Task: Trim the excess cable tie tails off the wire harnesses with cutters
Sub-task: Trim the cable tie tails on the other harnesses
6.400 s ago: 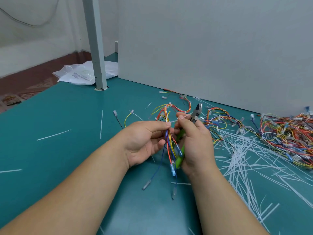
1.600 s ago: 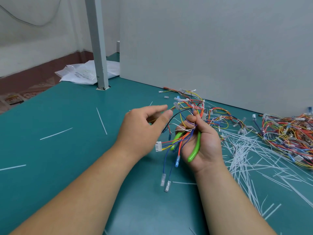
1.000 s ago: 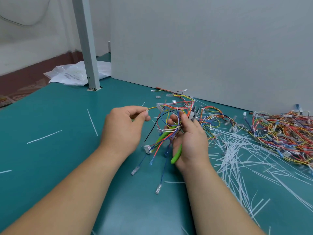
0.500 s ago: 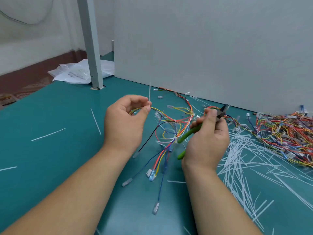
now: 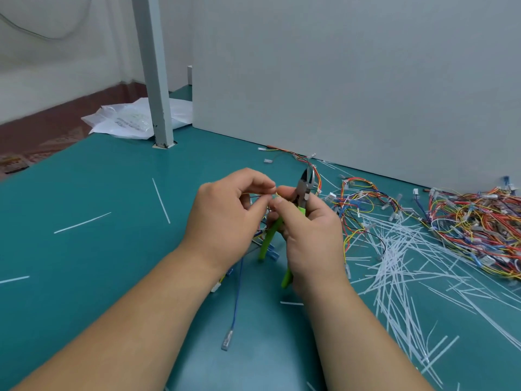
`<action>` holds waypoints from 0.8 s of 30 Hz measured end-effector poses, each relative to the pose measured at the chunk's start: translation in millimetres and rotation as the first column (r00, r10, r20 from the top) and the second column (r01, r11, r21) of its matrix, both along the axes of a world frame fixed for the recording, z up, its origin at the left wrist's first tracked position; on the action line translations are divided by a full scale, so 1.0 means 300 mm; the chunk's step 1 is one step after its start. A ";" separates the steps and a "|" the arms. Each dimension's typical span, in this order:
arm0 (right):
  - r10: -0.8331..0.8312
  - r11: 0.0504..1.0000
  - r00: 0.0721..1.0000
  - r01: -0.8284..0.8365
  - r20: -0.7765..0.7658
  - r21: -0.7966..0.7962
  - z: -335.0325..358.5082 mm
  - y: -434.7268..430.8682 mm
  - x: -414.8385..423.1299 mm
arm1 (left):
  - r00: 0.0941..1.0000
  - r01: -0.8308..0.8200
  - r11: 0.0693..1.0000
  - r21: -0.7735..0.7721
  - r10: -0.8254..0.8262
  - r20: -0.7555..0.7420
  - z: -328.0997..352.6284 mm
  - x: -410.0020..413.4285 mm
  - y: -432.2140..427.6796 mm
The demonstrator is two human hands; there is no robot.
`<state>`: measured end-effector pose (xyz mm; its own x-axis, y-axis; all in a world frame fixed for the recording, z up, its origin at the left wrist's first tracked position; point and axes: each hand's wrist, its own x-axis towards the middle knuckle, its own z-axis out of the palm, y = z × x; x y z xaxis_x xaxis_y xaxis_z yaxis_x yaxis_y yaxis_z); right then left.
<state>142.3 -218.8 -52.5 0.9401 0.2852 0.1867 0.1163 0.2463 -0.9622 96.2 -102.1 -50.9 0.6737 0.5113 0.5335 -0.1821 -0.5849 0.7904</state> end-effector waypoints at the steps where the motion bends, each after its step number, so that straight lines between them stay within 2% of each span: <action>1: -0.010 1.000 1.000 0.010 -0.020 -0.002 0.000 -0.001 0.003 | 0.999 0.008 1.000 -0.030 -0.009 -0.032 0.000 0.003 -0.001; 6: 0.016 1.000 0.999 -0.015 -0.035 0.011 0.001 -0.007 0.015 | 0.988 0.019 0.956 -0.294 -0.064 -0.144 0.004 0.014 -0.005; 8: 0.046 0.999 0.998 -0.045 -0.035 0.027 -0.002 -0.008 0.016 | 0.962 0.067 0.864 -0.499 -0.188 -0.198 0.015 0.011 -0.002; 10: 0.067 0.997 0.997 -0.066 -0.036 0.030 -0.003 -0.011 0.017 | 0.923 0.122 0.724 -0.679 -0.335 -0.191 0.027 0.004 0.004; 16: 0.048 0.998 0.997 -0.045 -0.057 0.054 -0.011 -0.014 0.028 | 0.808 0.166 0.490 -0.856 -0.565 -0.168 0.054 -0.009 0.032; 19: 0.002 0.973 0.970 0.054 -0.244 0.226 -0.005 -0.013 0.035 | 0.792 0.191 0.309 -0.932 -0.610 -0.039 0.061 -0.013 0.036; 21: -0.007 0.929 0.905 0.163 -0.426 0.332 0.002 -0.019 0.044 | 0.807 0.199 0.207 -0.958 -0.590 0.040 0.062 -0.009 0.037; 24: 0.068 0.867 0.825 0.230 -0.562 0.442 0.011 -0.035 0.061 | 0.836 0.206 0.133 -0.969 -0.539 0.103 0.061 -0.003 0.028</action>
